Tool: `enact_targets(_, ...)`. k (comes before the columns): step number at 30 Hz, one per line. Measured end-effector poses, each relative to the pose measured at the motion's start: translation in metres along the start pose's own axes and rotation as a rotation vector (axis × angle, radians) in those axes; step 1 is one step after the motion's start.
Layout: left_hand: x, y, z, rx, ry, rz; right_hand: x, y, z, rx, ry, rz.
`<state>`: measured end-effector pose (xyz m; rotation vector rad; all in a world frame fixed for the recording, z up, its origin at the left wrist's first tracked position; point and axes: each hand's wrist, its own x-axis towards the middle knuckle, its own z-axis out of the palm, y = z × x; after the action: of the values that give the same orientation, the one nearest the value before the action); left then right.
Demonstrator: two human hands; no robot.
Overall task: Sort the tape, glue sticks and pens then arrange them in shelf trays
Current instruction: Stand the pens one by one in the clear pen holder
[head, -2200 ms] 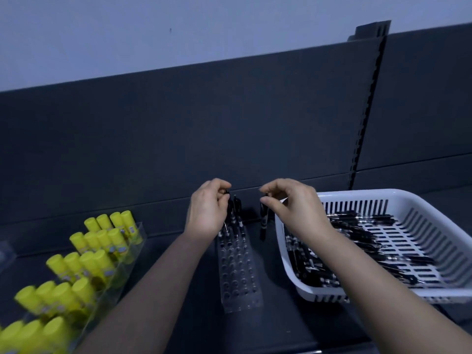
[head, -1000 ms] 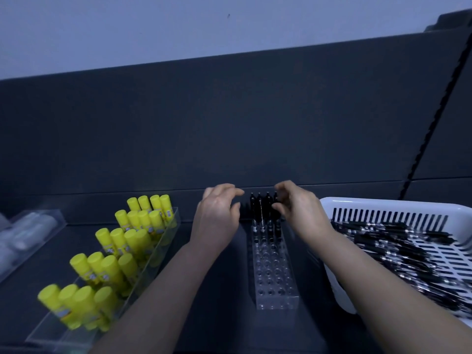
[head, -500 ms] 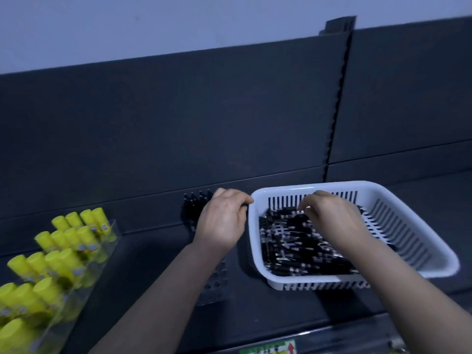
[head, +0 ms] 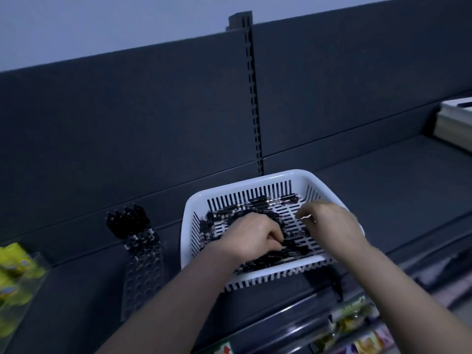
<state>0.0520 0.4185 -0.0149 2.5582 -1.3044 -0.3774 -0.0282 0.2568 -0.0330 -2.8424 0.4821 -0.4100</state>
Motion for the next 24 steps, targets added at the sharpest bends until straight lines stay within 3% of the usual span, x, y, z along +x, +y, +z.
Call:
enact_targets(7,0.014,0.018,0.002,0.108,-0.172,-0.020,0.001,0.000,0.003,0.048,-0.024,-0.018)
enact_targets(10,0.011,0.010,-0.012,-0.015,0.018,-0.102,0.003,0.000,-0.001,0.078,-0.112,-0.036)
enact_targets(15,0.002,-0.006,-0.030,-0.221,0.453,-0.199,0.006,-0.017,-0.006,0.023,-0.462,-0.100)
enact_targets(21,-0.018,-0.022,-0.039,-0.328,0.661,-0.223,0.009,-0.030,0.002,-0.103,-0.505,-0.146)
enact_targets(24,-0.035,-0.033,-0.047,-0.364,0.768,-0.216,0.012,-0.034,-0.001,0.038,-0.441,-0.113)
